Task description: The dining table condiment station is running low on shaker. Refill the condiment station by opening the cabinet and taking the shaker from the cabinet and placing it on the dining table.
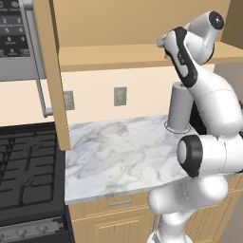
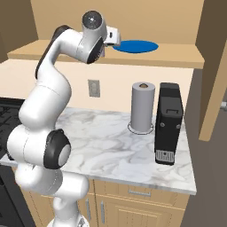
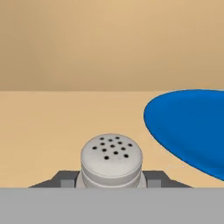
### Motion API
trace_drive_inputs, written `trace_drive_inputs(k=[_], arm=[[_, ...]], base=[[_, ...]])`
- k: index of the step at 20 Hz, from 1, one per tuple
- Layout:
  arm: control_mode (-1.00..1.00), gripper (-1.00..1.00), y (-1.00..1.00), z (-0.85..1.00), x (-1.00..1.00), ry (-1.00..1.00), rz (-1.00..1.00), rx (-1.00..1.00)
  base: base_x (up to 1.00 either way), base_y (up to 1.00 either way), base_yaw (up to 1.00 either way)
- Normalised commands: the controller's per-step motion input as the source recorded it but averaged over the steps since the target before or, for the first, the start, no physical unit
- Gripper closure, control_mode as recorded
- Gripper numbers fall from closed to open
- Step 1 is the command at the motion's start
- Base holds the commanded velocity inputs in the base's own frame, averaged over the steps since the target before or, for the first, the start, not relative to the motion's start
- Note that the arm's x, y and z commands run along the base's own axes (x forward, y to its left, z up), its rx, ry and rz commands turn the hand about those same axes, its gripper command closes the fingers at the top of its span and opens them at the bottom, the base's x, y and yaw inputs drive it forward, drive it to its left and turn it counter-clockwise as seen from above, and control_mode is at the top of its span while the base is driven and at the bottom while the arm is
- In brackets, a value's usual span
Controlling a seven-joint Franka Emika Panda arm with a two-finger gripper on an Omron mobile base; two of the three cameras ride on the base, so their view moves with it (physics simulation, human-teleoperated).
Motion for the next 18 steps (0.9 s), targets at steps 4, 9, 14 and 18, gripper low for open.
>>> trace_drive_inputs(k=[4,9,14,18], arm=[[-1.00,1.00,-0.04,-0.01,-1.00,-0.06,0.00,0.00],[-1.00,1.00,-0.02,-0.03,-1.00,-0.03,0.00,0.00],[-1.00,1.00,0.00,-0.28,-1.00,0.06,0.00,-0.04],[-1.00,1.00,0.00,-0.42,-0.95,0.14,0.00,-0.08]], base=[[0.00,0.00,0.00],[0.00,0.00,0.00],[0.00,0.00,0.00],[0.00,0.00,0.00]])
